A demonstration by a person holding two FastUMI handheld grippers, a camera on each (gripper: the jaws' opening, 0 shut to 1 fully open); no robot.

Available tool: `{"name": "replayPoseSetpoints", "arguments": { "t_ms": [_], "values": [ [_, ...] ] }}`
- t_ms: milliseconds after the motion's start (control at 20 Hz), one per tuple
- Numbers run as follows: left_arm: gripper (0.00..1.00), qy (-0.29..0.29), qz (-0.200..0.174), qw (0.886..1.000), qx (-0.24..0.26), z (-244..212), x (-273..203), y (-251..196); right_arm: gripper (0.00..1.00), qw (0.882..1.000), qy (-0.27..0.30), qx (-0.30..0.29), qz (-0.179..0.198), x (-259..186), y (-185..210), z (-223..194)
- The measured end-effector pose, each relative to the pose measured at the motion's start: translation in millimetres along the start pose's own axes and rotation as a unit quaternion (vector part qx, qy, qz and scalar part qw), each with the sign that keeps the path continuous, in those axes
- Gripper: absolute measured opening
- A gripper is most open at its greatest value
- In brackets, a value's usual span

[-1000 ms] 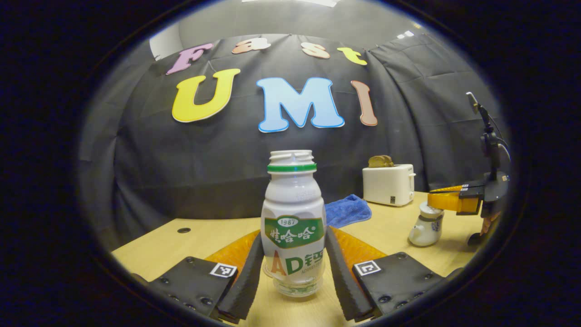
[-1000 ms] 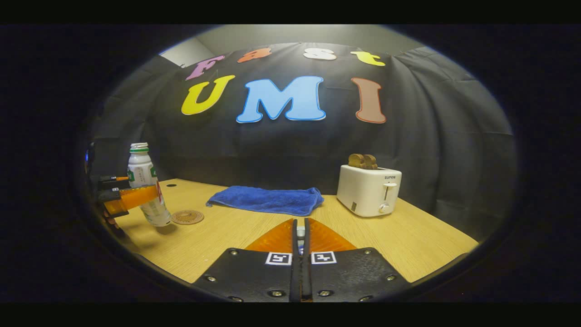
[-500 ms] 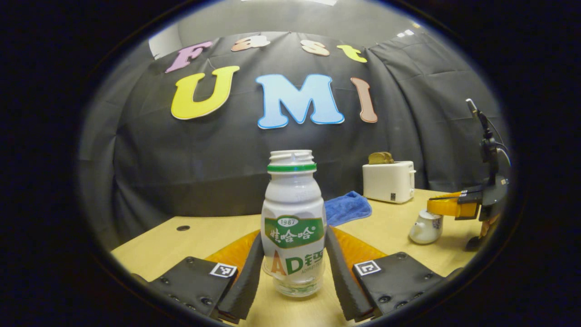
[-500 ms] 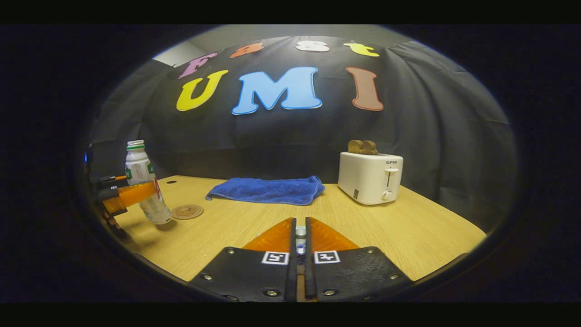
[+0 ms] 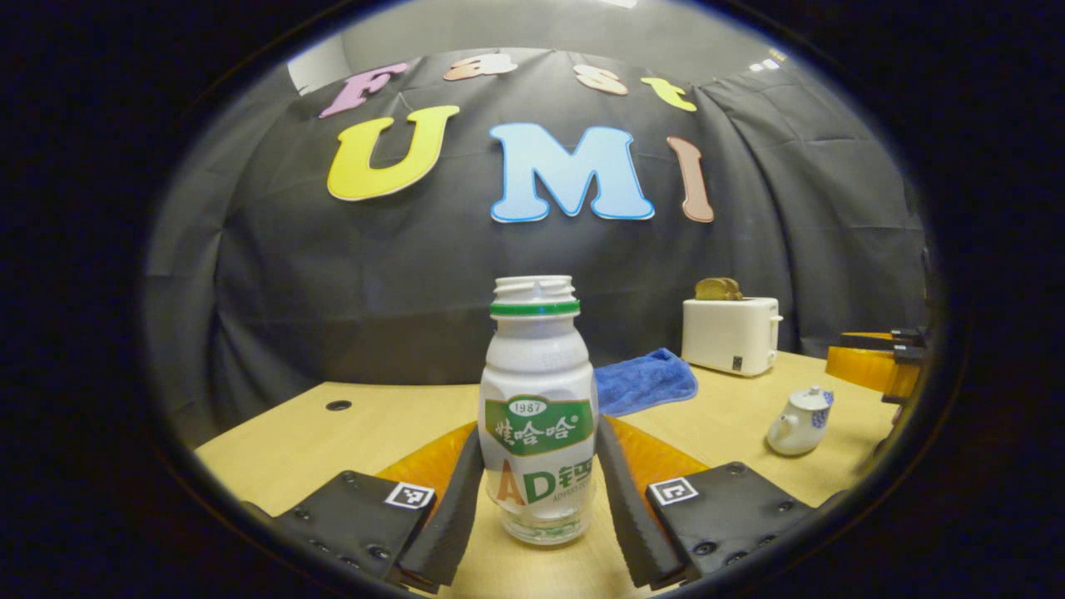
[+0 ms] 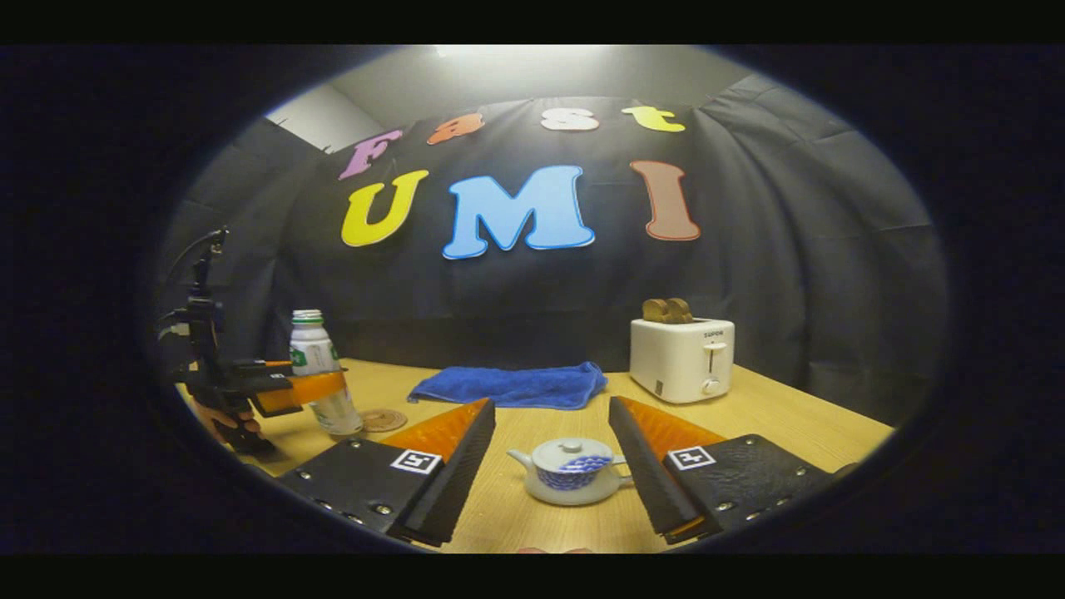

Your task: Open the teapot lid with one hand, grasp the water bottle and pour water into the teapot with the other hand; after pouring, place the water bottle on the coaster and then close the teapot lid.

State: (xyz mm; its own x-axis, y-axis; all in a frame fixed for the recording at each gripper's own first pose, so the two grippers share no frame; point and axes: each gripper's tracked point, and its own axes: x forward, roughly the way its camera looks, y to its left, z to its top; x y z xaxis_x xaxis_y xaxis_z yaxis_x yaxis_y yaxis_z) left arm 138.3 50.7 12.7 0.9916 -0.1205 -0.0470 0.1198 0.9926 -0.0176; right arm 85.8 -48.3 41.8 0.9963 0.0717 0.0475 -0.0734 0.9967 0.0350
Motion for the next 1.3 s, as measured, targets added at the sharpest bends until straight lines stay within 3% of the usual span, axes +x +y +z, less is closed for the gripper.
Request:
{"name": "replayPoseSetpoints", "arguments": {
  "t_ms": [350,450,700,750,1000,1150,1300],
  "values": [
    [0.83,0.019,-0.009,1.000,0.017,-5,56,7,0.84,1.000,0.000,-0.014,0.002,-2,0,0],
    [0.86,0.021,0.007,0.999,0.032,-13,69,16,0.83,1.000,-0.001,-0.012,0.004,-1,2,0],
    [0.87,0.019,0.005,1.000,0.024,-17,75,19,0.83,1.000,0.003,-0.015,0.006,-1,2,-3],
    [0.79,0.018,0.005,1.000,0.024,-16,74,18,0.83,1.000,0.004,-0.015,0.007,-1,3,-3],
    [0.91,0.023,-0.006,1.000,0.007,-24,75,14,0.84,1.000,0.012,-0.017,0.006,1,3,-8],
    [1.00,0.011,0.011,1.000,0.006,-21,75,22,0.84,1.000,0.013,-0.019,0.008,1,3,-9],
    [1.00,0.000,0.007,1.000,-0.005,-14,63,16,0.83,1.000,0.014,-0.018,0.010,1,4,-10]
  ]
}}
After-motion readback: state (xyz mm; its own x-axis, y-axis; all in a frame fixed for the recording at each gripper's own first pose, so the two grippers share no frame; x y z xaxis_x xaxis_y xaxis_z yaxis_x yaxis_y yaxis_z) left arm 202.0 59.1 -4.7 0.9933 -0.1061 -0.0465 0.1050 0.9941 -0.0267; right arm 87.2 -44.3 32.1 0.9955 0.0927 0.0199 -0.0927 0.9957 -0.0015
